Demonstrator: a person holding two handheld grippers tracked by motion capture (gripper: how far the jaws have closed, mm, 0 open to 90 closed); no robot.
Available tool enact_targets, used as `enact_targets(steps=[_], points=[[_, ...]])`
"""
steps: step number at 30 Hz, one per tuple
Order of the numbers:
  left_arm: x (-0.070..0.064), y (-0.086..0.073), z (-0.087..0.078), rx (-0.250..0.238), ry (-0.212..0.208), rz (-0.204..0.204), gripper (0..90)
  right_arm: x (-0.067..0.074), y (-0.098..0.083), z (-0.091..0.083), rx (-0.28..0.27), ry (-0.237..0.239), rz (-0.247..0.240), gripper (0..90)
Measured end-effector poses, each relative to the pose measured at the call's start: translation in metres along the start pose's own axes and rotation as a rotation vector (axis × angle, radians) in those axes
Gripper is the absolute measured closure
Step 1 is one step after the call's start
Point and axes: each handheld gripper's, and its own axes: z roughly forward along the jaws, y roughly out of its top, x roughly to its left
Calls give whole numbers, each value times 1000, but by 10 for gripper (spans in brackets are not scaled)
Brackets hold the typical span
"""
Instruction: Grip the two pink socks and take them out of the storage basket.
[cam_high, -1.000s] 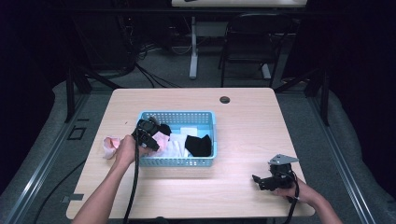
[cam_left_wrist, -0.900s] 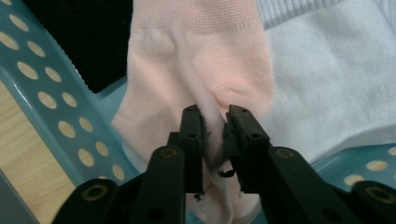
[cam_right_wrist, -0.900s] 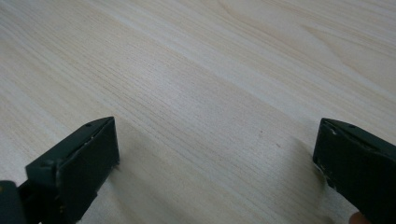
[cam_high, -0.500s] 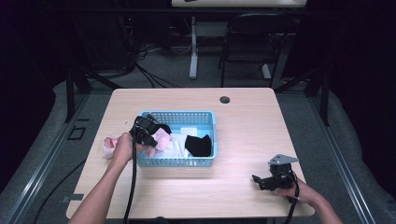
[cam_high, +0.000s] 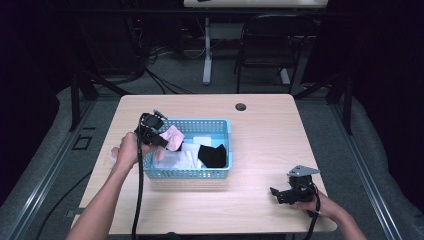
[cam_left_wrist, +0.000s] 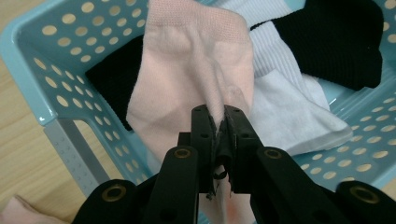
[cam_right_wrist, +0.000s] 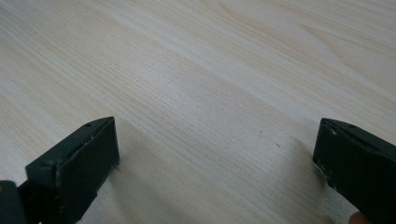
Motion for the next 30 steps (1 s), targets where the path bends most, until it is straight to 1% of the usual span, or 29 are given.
enact_targets(steps=[3, 6, 13, 14, 17, 24, 26, 30], points=[[-1, 3, -4, -3, 1, 7, 837, 0, 0, 0, -3, 0, 1, 0], [-2, 5, -10, -15, -2, 10, 837, 0, 0, 0, -2, 0, 1, 0], [-1, 10, -25, -39, -6, 13, 837, 0, 0, 0, 0, 0, -1, 0], [0, 11, -28, -46, -11, 12, 837, 0, 0, 0, 0, 0, -1, 0], [0, 13, -34, -52, -12, 19, 837, 0, 0, 0, 2, 1, -2, 0], [5, 14, -51, -72, 0, 6, 837, 0, 0, 0, -2, 0, 1, 0], [8, 14, -57, -77, 8, 8, 837, 0, 0, 0, -3, 0, 1, 0], [13, 12, -67, -94, 23, -3, 837, 0, 0, 0, 0, 0, 0, 0]])
